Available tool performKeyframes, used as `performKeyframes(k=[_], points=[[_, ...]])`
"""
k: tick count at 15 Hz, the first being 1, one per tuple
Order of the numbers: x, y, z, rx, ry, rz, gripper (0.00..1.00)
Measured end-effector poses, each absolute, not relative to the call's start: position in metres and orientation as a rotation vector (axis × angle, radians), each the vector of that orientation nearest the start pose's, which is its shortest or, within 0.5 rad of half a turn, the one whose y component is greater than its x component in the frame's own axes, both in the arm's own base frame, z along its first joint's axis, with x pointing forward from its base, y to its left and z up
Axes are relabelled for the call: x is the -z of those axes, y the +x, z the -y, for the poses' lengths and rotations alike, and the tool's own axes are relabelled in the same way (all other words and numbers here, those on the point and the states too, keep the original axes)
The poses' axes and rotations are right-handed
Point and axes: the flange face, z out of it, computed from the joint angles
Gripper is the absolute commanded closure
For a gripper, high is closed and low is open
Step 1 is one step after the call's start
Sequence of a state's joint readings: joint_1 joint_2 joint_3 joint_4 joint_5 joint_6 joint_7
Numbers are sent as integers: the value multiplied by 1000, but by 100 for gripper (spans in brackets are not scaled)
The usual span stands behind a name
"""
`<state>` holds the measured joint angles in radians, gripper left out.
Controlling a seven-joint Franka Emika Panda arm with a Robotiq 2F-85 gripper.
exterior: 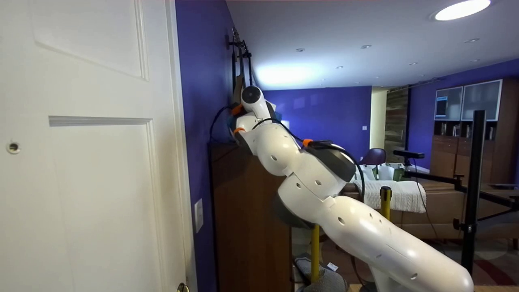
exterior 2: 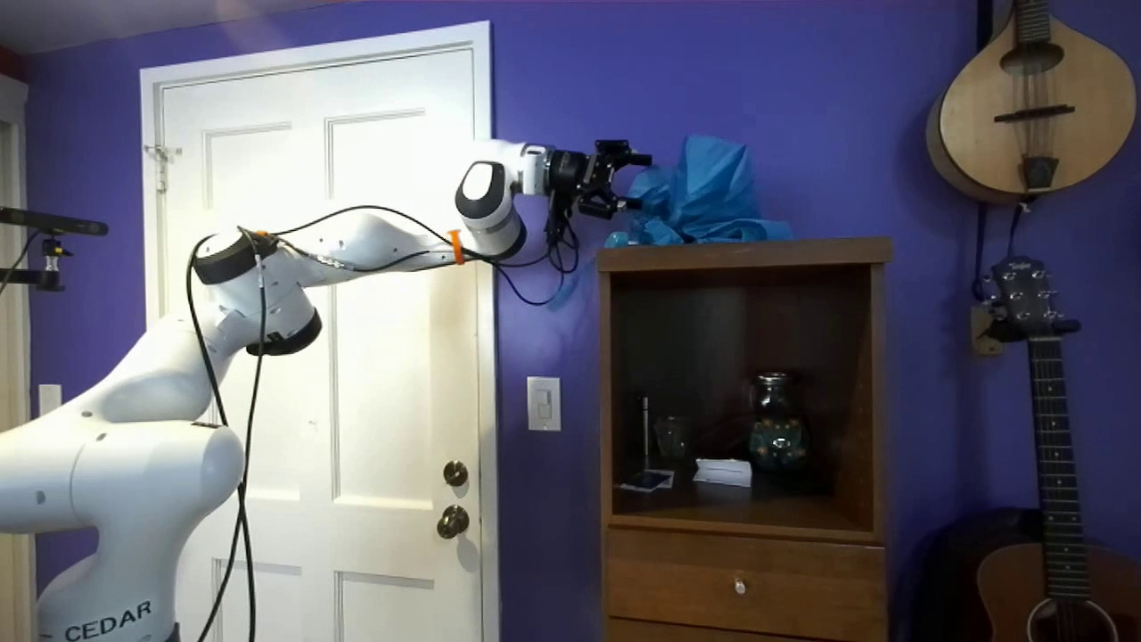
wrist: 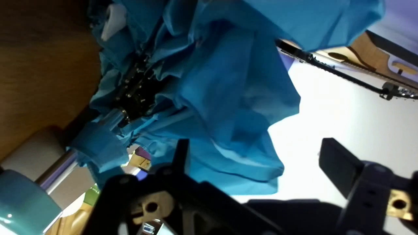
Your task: Remove the blue umbrella from the door and put it on top of the cabinet on the right
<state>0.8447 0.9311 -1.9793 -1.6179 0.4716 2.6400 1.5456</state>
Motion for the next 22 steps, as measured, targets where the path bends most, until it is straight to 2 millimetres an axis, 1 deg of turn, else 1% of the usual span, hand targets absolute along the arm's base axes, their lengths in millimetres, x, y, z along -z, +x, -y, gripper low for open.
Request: performKeyframes(k=[3, 7, 10, 12, 14, 17, 22], points=[[-773, 522, 236, 1979, -1043, -2285, 0], [-779, 516, 228, 1892, -1152, -2306, 0], [-793, 503, 215, 1848, -1251, -2306, 0], [-805, 493, 202, 1836, -1343, -2286, 0], [-816, 483, 189, 1821, -1467, -2256, 0], [-827, 473, 170, 1789, -1689, -2178, 0], [-836, 464, 147, 1776, -2031, -1973, 0]])
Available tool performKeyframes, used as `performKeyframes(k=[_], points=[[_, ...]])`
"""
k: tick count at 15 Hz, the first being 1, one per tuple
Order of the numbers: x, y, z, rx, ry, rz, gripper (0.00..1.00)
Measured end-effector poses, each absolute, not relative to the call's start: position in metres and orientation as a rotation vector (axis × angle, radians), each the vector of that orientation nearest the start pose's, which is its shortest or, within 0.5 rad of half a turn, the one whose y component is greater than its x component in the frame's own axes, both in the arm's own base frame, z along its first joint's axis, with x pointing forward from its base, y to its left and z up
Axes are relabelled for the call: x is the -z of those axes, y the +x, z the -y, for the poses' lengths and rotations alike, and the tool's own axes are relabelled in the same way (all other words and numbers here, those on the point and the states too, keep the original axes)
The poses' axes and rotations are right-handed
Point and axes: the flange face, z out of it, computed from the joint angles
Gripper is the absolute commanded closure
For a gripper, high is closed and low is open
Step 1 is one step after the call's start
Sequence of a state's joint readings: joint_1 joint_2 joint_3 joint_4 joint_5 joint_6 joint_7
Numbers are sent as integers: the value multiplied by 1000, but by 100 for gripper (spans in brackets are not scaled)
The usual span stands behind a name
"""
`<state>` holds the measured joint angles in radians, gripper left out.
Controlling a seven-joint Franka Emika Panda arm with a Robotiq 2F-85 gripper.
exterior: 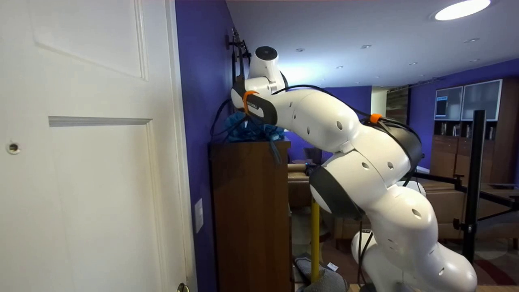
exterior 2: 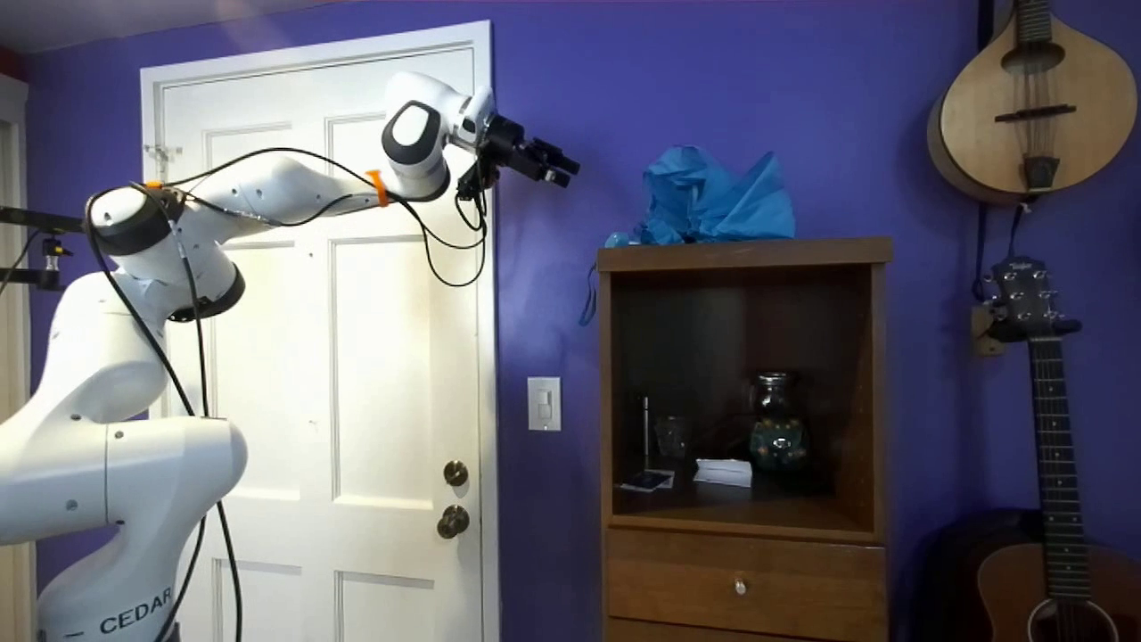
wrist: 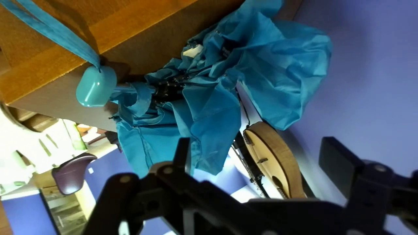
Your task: Remove the blue umbrella from the door and put it on top of the cabinet on the right
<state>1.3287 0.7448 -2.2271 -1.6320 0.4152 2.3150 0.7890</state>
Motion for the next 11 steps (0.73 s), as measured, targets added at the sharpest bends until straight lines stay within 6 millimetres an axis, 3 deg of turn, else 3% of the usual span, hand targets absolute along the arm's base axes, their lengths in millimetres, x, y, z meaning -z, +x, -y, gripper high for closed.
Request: performKeyframes(k=[6, 11], points=[[-841, 446, 132, 1746, -2298, -1766, 0], [-842, 435, 127, 1703, -2393, -1663, 0]])
